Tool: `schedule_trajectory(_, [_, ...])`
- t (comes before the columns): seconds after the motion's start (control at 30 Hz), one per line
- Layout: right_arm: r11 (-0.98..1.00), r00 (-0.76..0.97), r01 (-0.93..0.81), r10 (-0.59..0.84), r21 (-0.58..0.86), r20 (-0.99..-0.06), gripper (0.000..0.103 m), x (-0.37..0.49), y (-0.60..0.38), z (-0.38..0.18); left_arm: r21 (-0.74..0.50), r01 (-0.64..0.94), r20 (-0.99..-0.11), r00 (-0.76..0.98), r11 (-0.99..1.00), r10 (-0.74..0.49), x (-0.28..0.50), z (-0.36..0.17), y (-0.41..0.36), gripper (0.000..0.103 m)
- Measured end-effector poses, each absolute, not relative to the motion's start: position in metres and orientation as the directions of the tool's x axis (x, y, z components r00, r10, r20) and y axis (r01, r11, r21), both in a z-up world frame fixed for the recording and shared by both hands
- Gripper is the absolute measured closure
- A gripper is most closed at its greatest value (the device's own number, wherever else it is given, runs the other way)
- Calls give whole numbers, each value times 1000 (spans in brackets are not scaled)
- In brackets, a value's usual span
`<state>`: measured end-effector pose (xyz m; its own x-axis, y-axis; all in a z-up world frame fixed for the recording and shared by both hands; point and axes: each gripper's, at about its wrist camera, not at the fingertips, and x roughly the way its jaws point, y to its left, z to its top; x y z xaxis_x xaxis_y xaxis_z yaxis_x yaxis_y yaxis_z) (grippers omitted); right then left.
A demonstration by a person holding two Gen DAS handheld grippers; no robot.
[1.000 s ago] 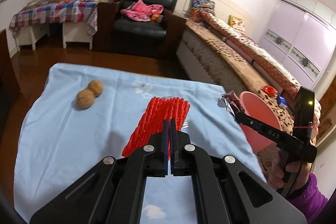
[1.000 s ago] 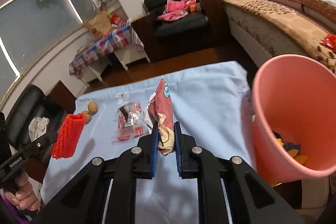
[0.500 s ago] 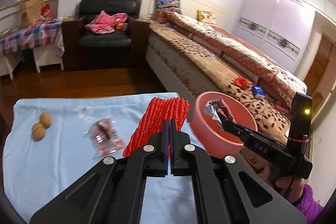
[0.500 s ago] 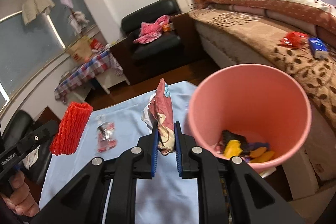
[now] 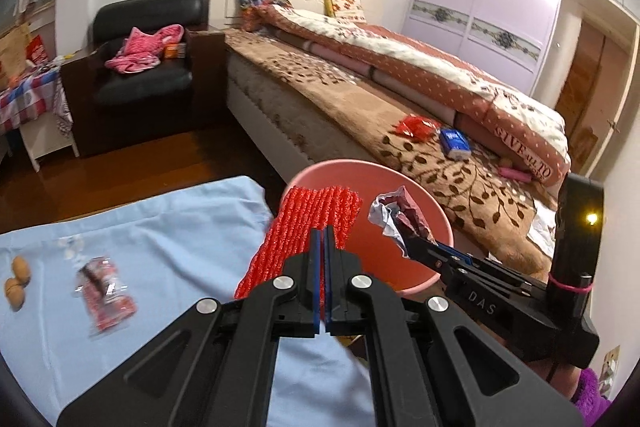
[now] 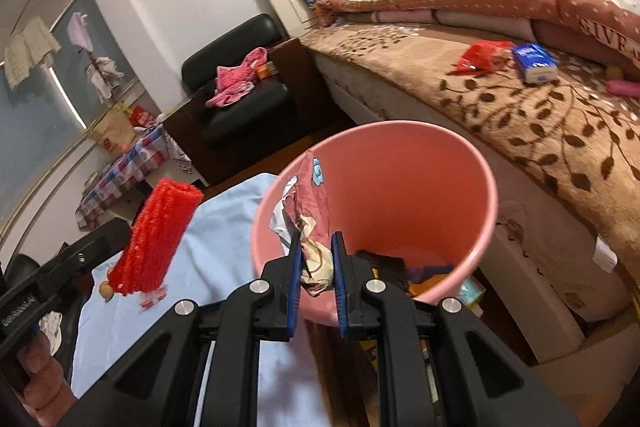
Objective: Collect trash
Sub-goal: 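Carry the red mesh foam and snack wrapper over the pink bucket, then open both grippers to drop the foam and wrapper into the bucket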
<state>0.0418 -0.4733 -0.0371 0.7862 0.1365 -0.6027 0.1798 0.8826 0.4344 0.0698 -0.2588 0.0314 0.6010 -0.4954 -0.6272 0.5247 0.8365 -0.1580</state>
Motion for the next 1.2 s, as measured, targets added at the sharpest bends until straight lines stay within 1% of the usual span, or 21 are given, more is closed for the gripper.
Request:
schedule_trajectory(0.37, [870, 766, 221, 125, 440, -631, 89, 51, -497, -58, -119, 559, -675, 561, 821, -479, 89, 0, -316, 102])
schedule_trajectory(0.53, [875, 760, 234, 107, 423, -642, 85, 57, -499, -62, -115, 569, -688, 546, 814, -478, 96, -8, -329, 102])
schedule_trajectory(0.57, [876, 761, 235, 104, 420, -641, 82, 58, -500, -62, -116, 571, -690, 542, 812, -480, 98, -8, -331, 102])
schedule_trajectory(0.63, [877, 762, 245, 90, 414, -642, 70, 59, -502, -63, -120, 578, -701, 527, 807, -481, 100, -10, -336, 102])
schedule_trajectory(0.67, [876, 763, 249, 85, 413, -641, 60, 59, -503, -64, -125, 582, -705, 518, 804, -484, 102, -11, -338, 101])
schedule_trajectory(0.7, [875, 768, 249, 82, 414, -636, 57, 59, -504, -64, -129, 584, -711, 509, 802, -485, 103, -12, -339, 94])
schedule_trajectory(0.73, [875, 768, 249, 82, 414, -635, 57, 59, -506, -65, -133, 584, -715, 503, 801, -486, 103, -13, -340, 87])
schedule_trajectory(0.8, [872, 766, 260, 76, 415, -638, 57, 59, -509, -67, -138, 579, -715, 503, 804, -485, 104, -14, -338, 71])
schedule_trajectory(0.87, [866, 764, 264, 81, 424, -640, 56, 58, -512, -68, -165, 577, -711, 493, 800, -501, 104, -14, -334, 63])
schedule_trajectory(0.9, [864, 764, 266, 81, 427, -640, 56, 57, -513, -69, -182, 573, -710, 486, 799, -510, 105, -14, -332, 62])
schedule_trajectory(1.0, [865, 765, 264, 83, 428, -638, 56, 55, -514, -69, -215, 560, -705, 478, 800, -524, 106, -12, -325, 61])
schedule_trajectory(1.13, [867, 769, 253, 88, 428, -633, 56, 50, -508, -66, -211, 542, -701, 495, 813, -513, 102, -9, -314, 61])
schedule_trajectory(1.2, [868, 770, 247, 94, 431, -630, 56, 48, -504, -63, -230, 530, -693, 500, 816, -520, 100, -8, -303, 61])
